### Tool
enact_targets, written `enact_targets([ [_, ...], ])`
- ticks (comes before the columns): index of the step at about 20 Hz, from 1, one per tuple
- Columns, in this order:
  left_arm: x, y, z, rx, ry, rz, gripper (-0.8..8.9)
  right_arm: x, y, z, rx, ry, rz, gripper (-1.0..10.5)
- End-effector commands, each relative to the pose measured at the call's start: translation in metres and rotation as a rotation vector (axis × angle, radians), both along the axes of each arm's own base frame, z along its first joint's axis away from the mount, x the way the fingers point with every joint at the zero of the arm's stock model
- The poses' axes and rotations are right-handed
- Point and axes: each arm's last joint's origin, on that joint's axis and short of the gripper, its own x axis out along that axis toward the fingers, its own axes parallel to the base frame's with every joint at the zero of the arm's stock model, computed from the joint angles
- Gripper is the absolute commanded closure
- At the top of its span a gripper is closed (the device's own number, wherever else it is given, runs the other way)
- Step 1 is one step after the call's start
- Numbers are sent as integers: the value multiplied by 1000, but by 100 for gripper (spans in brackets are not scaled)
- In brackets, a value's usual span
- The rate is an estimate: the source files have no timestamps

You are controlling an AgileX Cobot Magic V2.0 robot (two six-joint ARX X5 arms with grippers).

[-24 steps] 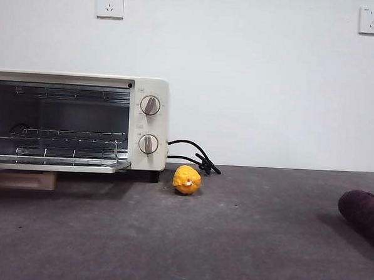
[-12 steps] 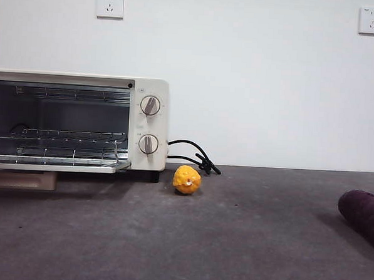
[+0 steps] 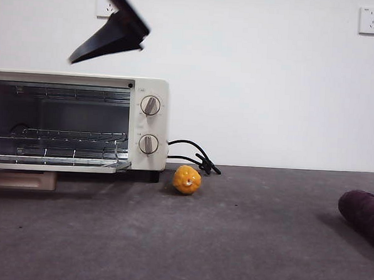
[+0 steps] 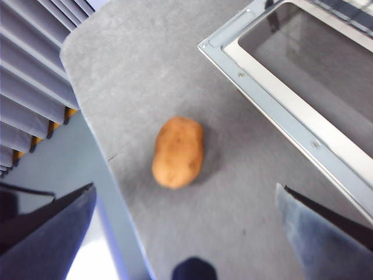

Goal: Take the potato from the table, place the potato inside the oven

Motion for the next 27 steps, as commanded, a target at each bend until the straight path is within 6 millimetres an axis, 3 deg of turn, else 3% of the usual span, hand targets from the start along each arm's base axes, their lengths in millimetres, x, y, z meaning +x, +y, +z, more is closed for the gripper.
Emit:
enact_targets([
  [1,-11,1,4,-10,-1,25,818,3,23,-12,-11,-27,38,124],
  [8,-22,3,2,-18,56,33,818,-11,89,-40,-46,-109,133,122],
  [13,-19,2,1,-53,86,30,818,-29,120,-72,-125,-216,177,122],
  [19,-20,2,0,-75,99,13,818,-30,133,-116,-193,-178,184,122],
  [27,-18,2,0,-72,105,-18,818,-27,138,-135,-196,-162,160,123],
])
